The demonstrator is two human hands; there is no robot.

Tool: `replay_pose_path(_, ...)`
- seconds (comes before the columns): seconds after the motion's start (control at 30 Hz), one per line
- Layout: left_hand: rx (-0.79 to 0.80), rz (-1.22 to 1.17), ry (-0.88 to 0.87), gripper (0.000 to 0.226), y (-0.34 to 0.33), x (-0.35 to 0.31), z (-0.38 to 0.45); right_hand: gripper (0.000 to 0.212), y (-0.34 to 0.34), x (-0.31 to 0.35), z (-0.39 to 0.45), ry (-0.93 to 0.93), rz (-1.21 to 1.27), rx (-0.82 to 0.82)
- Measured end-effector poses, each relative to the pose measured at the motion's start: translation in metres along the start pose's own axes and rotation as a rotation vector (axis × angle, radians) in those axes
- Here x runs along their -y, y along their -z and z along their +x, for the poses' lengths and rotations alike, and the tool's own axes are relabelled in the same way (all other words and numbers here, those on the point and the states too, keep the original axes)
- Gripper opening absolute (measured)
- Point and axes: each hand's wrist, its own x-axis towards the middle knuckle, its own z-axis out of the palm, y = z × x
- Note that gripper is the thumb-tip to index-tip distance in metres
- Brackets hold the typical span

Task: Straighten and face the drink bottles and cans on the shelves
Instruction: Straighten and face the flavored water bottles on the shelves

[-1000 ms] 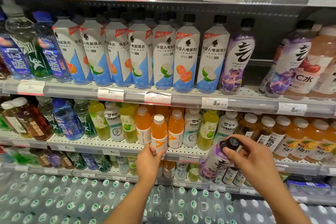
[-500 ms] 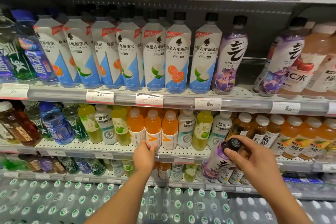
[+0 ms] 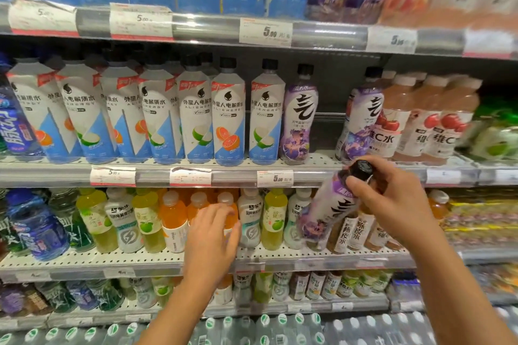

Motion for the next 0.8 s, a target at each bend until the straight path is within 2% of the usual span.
replay_pose_path(0.1,-0.098,0.112,-0.146,0.041,0.014,-0.020,0.026,0.023,0.029,0.019,0.020,0.106,-0.035,-0.063)
replay_pose_path(0.23,0.042,0.327,-0.082,0.061,0.013,-0.033,0.046,0.028,0.051,0.038,0.043,0.214,-0.085,-0.168)
replay_pose_path(0.4,0.145,0.395,-0.028,0.068,-0.001,-0.030,0.044,0.030,0.057,0.047,0.067,0.275,-0.165,-0.244)
replay_pose_path(0.5,0.153,0.402,-0.029,0.068,-0.005,-0.027,0.040,0.032,0.052,0.047,0.081,0.292,-0.198,-0.215)
replay_pose_path(0.7,0.146,0.394,-0.029,0.066,-0.006,-0.025,0.041,0.034,0.041,0.039,0.117,0.235,-0.177,-0.048)
replay_pose_path(0.8,0.154,0.396,-0.017,0.065,-0.006,-0.026,0.041,0.045,0.036,0.039,0.138,0.145,-0.074,-0.016)
